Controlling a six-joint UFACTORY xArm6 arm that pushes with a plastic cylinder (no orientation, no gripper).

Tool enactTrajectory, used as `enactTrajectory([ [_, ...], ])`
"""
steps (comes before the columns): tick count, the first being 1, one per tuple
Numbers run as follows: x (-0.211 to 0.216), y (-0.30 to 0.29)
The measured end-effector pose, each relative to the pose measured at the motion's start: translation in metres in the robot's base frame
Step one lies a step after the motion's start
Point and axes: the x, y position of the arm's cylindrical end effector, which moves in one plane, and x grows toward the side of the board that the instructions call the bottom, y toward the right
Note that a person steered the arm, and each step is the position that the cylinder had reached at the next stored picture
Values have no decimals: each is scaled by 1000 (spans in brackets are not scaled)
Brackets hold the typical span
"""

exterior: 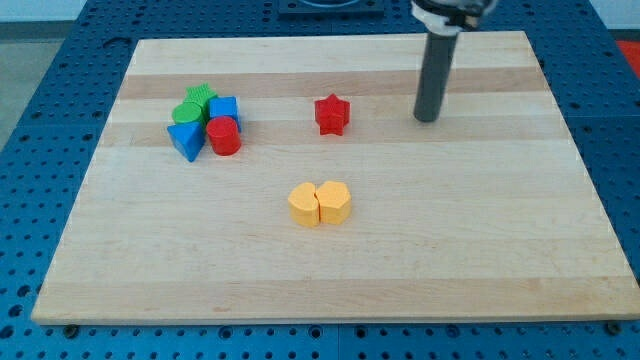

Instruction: Push red star on top of blue cube

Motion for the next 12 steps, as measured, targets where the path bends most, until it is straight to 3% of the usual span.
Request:
enactTrajectory([
  [1,35,-14],
  [2,24,-55],
  [4,-39,-116],
  [6,-6,-79],
  [8,22,-137],
  [10,-51,-192],
  [12,-29,-148],
])
